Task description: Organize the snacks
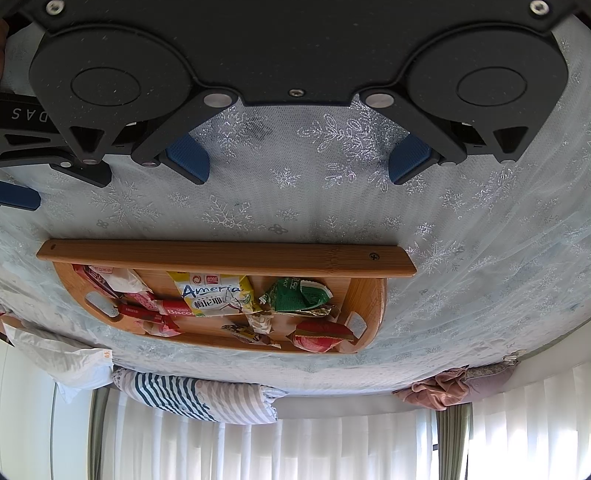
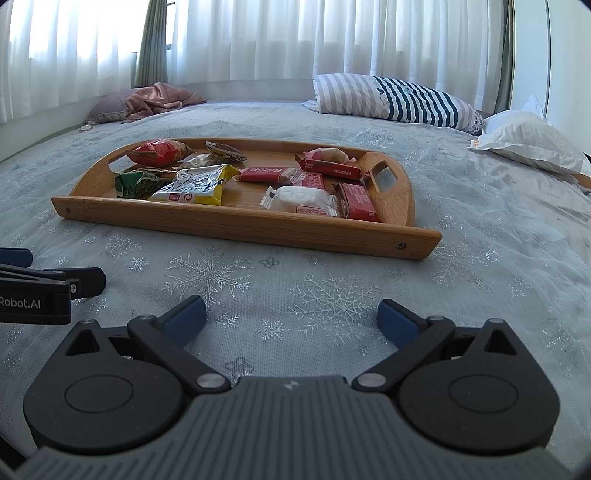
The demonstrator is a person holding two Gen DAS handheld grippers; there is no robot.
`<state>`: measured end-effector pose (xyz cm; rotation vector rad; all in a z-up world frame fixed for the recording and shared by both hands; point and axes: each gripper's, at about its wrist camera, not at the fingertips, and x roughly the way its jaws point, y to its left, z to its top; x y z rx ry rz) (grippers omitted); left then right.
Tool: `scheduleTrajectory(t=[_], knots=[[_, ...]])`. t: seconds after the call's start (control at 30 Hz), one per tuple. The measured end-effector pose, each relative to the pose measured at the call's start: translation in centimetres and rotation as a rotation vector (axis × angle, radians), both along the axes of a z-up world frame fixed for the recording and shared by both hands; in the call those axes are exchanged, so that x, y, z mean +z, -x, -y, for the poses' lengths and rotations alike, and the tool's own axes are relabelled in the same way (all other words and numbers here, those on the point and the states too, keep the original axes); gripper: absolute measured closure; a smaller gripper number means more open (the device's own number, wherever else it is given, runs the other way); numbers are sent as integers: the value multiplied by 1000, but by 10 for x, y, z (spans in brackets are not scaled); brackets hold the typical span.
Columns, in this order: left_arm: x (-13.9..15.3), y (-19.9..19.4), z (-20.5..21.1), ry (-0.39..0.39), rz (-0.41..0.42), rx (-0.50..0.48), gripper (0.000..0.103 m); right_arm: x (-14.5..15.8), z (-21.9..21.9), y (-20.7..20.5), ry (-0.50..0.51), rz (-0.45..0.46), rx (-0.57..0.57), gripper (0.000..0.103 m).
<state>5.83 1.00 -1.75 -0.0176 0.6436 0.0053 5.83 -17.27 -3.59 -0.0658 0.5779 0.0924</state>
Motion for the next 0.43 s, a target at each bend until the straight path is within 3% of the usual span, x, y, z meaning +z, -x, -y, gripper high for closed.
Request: scheduleTrajectory(t=[0.43], knots=[[-2,0,0,0,2,-2,0,0,0,0,0,1,0,0]])
